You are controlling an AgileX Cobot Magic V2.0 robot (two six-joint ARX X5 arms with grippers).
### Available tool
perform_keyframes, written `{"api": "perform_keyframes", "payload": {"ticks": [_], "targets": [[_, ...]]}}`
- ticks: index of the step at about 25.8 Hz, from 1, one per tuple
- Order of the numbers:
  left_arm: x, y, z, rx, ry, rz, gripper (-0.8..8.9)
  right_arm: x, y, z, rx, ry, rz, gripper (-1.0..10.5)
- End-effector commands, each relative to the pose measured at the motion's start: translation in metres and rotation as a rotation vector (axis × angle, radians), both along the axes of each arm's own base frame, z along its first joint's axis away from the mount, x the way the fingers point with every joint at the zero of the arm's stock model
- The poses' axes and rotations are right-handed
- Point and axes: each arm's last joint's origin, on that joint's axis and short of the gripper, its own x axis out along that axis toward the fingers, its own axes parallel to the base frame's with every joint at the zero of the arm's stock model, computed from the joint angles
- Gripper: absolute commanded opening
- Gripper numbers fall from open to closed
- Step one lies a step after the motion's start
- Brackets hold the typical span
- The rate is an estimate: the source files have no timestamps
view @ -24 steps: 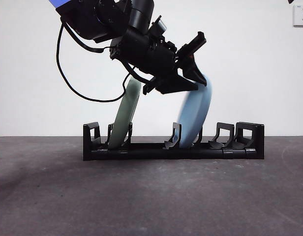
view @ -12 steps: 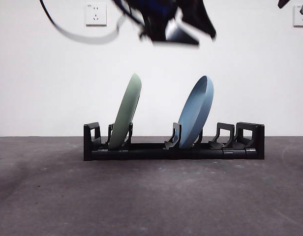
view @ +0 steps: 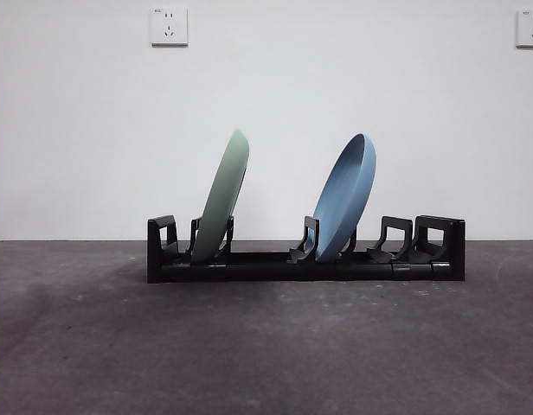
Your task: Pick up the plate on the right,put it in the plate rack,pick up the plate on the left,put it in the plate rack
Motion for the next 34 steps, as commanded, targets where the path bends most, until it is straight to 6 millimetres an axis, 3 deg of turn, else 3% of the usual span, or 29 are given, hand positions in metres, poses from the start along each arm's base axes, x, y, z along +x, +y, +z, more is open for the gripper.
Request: {"api": "perform_keyframes", "payload": {"ticks": [1,6,10,16,26,29,34], "targets": [[-0.016,0.016,-0.021,-0.001,-0.033,0.022,-0.08,-0.016,-0.004,-0.008,0.03,-0.058,-0.008,-0.1],[-0.06,0.058,-0.071,-0.104,-0.135,0.114,-0.08,-0.056,-0.015,-0.041,0.063,-0.163,-0.016,-0.1],[-0.08,0.075,-0.069,-0.187,-0.218,0.11,-0.07,-0.062,-0.017,-0.048,0.057,-0.166,-0.045,0.0],[-0.084,0.079,-0.068,-0.193,-0.222,0.113,-0.03,-0.06,-0.017,-0.049,0.141,-0.129,-0.083,0.1],[-0.075,0.071,-0.075,-0.142,-0.171,0.114,-0.03,-0.06,-0.018,-0.049,0.126,-0.134,-0.121,0.1],[-0.075,0.072,-0.08,-0.043,-0.181,0.108,-0.03,-0.06,-0.018,-0.05,0.125,-0.134,-0.124,0.1],[-0.086,0.098,-0.084,-0.06,-0.17,0.249,-0.03,-0.06,-0.018,-0.05,0.124,-0.134,-0.124,0.1]]}}
